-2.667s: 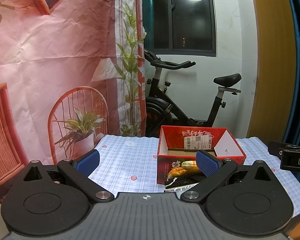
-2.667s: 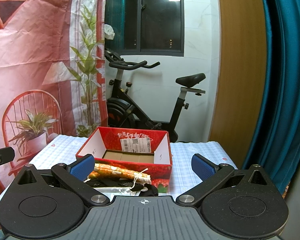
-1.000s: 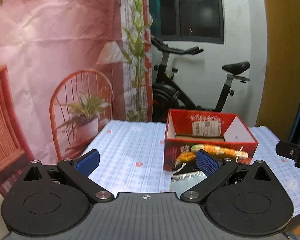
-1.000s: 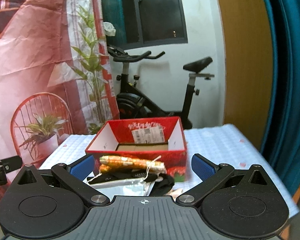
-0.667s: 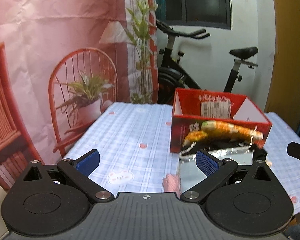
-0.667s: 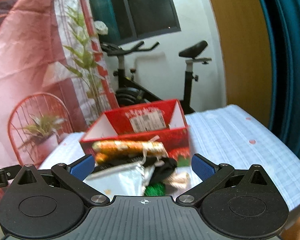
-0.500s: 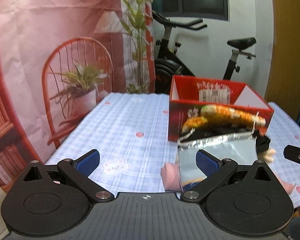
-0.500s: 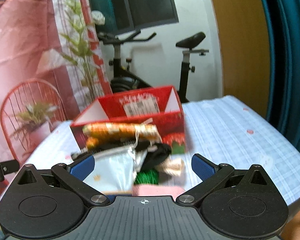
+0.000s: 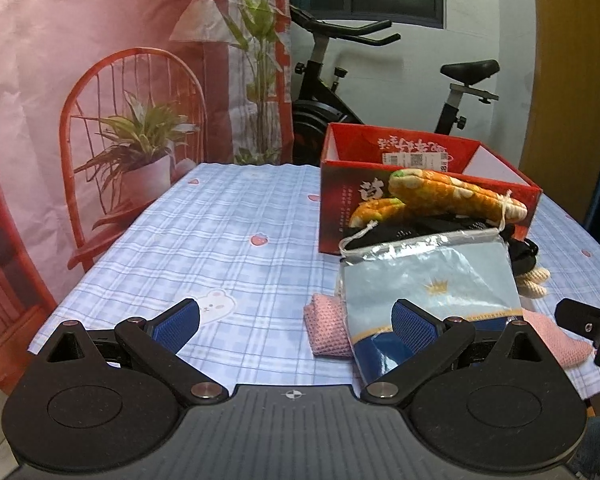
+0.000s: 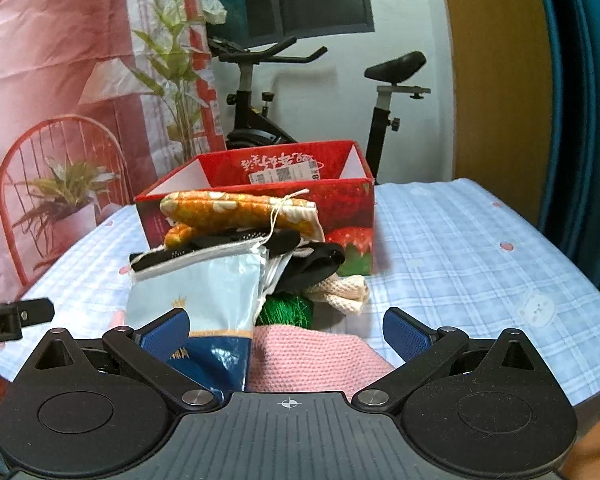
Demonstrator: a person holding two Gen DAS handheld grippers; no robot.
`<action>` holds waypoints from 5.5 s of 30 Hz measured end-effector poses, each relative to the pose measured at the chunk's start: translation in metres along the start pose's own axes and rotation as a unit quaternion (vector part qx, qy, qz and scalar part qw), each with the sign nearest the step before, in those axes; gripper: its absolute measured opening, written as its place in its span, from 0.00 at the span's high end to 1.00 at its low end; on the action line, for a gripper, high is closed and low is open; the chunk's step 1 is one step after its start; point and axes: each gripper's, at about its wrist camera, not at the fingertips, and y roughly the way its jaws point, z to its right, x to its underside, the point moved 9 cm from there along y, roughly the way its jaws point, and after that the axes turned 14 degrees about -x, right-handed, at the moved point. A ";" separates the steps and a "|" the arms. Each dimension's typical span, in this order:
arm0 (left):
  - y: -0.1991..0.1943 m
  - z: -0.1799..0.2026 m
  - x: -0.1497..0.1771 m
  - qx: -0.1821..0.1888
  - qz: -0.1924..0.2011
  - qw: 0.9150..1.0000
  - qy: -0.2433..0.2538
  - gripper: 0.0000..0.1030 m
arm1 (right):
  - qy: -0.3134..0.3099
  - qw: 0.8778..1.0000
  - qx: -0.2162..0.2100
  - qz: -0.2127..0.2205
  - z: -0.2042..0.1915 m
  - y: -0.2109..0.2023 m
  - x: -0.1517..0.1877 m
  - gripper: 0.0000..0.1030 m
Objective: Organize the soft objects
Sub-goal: 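Lower the left tool to the blue cotton pad bag and close on it, then lift the cotton pad bag with the left tool and carry it over the box, then lower the bag into the red box and open the left tool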
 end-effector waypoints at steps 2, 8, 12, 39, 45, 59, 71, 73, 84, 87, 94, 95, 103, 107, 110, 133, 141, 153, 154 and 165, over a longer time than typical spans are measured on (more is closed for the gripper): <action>0.001 0.004 0.004 0.007 -0.002 1.000 0.001 0.00 | -0.007 1.000 0.002 -0.003 0.001 0.000 0.004 0.00; 0.006 0.010 0.013 0.029 -0.015 0.999 -0.007 0.00 | -0.008 1.000 0.002 -0.016 0.007 0.005 0.018 0.00; 0.012 0.012 0.019 0.039 -0.028 0.999 -0.015 0.01 | -0.011 1.000 0.001 -0.024 0.009 0.009 0.026 0.00; 0.030 0.028 0.047 0.110 -0.095 0.989 -0.036 0.24 | -0.006 0.999 -0.024 -0.041 0.011 0.020 0.046 0.09; 0.052 0.037 0.051 0.145 -0.115 0.981 -0.055 0.37 | -0.042 0.995 -0.064 -0.069 -0.009 0.040 0.047 0.39; 0.080 0.070 0.054 0.225 -0.145 0.959 -0.098 0.36 | -0.016 0.988 -0.121 -0.091 -0.011 0.072 0.055 0.67; 0.075 0.080 0.049 0.235 -0.123 0.961 -0.076 0.47 | 0.015 0.986 -0.144 -0.082 -0.006 0.071 0.057 0.72; 0.072 0.078 0.047 0.235 -0.118 0.962 -0.077 0.48 | 0.016 0.986 -0.146 -0.080 -0.007 0.070 0.056 0.73; 0.059 0.066 0.033 0.236 -0.087 0.963 -0.093 0.48 | -0.001 0.986 -0.154 -0.059 -0.019 0.060 0.043 0.73; 0.055 0.063 0.027 0.235 -0.074 0.965 -0.095 0.48 | -0.009 0.987 -0.156 -0.050 -0.024 0.056 0.036 0.73; 0.047 0.060 0.012 0.234 -0.052 0.966 -0.095 0.48 | -0.027 0.987 -0.157 -0.035 -0.031 0.052 0.018 0.73; 0.046 0.060 0.009 0.234 -0.050 0.966 -0.096 0.48 | -0.029 0.987 -0.157 -0.033 -0.031 0.051 0.015 0.73; 0.042 0.057 -0.004 0.237 -0.035 0.966 -0.100 0.48 | -0.046 0.986 -0.160 -0.018 -0.039 0.050 -0.009 0.73; 0.041 0.056 -0.008 0.237 -0.034 0.966 -0.099 0.48 | -0.050 0.986 -0.161 -0.015 -0.041 0.051 -0.017 0.73; 0.041 0.056 -0.013 0.239 -0.034 0.966 -0.098 0.48 | -0.053 0.985 -0.162 -0.015 -0.041 0.054 -0.021 0.73; 0.079 0.086 -0.118 0.262 -0.003 0.963 -0.057 0.49 | -0.056 0.985 -0.164 0.010 -0.015 0.087 -0.134 0.73; 0.121 0.120 -0.149 0.266 -0.023 0.963 -0.036 0.49 | -0.047 0.988 -0.144 -0.013 0.020 0.136 -0.172 0.73; 0.193 0.168 -0.157 0.258 -0.094 0.962 -0.008 0.48 | -0.014 0.990 -0.114 -0.082 0.074 0.221 -0.181 0.73; 0.197 0.170 -0.154 0.256 -0.100 0.961 -0.003 0.47 | -0.009 0.990 -0.112 -0.090 0.076 0.226 -0.178 0.73; 0.212 0.172 -0.135 0.233 -0.134 0.963 0.015 0.44 | 0.059 0.980 -0.103 -0.160 0.097 0.252 -0.144 0.67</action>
